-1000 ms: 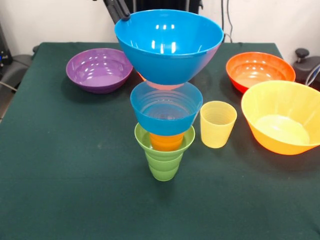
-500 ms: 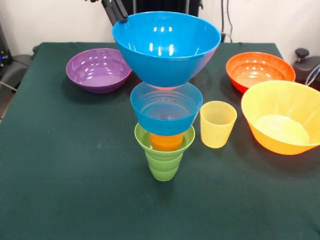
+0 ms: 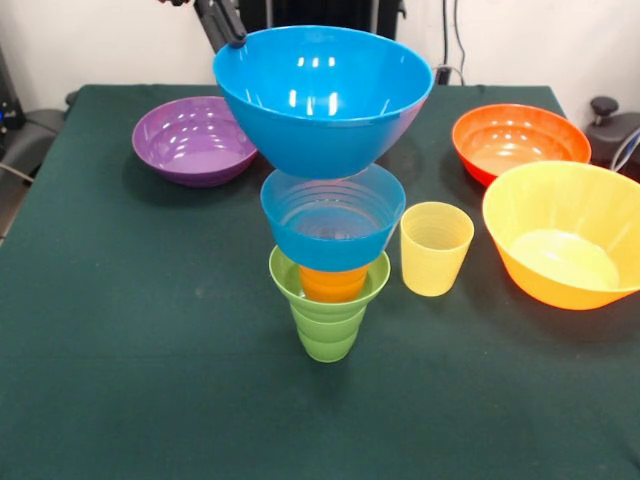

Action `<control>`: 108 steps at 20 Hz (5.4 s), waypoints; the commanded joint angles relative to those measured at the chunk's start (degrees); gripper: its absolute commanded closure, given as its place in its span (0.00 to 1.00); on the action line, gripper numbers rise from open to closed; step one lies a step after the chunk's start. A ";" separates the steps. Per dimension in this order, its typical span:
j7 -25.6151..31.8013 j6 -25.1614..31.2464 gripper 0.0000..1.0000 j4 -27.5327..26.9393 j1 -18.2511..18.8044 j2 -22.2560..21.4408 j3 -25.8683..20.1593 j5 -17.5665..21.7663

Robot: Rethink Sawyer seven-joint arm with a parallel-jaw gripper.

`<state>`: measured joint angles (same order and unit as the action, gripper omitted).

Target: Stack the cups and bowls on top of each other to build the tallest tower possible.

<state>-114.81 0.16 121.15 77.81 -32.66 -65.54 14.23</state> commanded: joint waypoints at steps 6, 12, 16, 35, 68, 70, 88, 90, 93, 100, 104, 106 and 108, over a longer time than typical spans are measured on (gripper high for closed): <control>-0.86 3.88 1.00 -7.79 -5.43 3.09 3.86 2.04; -0.72 3.62 1.00 -9.05 -6.23 4.22 4.40 2.55; -1.08 2.91 1.00 -8.94 -6.48 4.36 4.80 2.94; -3.24 0.67 1.00 -6.96 -7.31 3.29 6.44 2.91; -5.32 -4.35 1.00 -5.41 -10.72 1.71 10.51 3.30; -5.27 -4.42 1.00 -5.04 -10.65 1.52 10.62 3.27; -5.84 -4.14 1.00 -2.90 -10.05 -0.03 10.59 2.61; -6.18 -4.55 1.00 -2.60 -10.38 -0.52 10.90 2.49; -6.45 -5.12 1.00 -2.31 -10.77 -0.76 11.23 2.49; -6.43 -5.03 1.00 -2.32 -10.68 -0.86 11.31 2.38; -6.90 -5.37 1.00 -1.84 -10.92 -1.58 11.54 2.16; -7.07 -5.64 1.00 -1.73 -11.13 -1.82 11.77 2.12; -7.23 -5.90 1.00 -1.59 -11.31 -1.88 11.91 2.11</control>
<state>-114.81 -2.94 115.91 70.14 -33.26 -57.40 14.23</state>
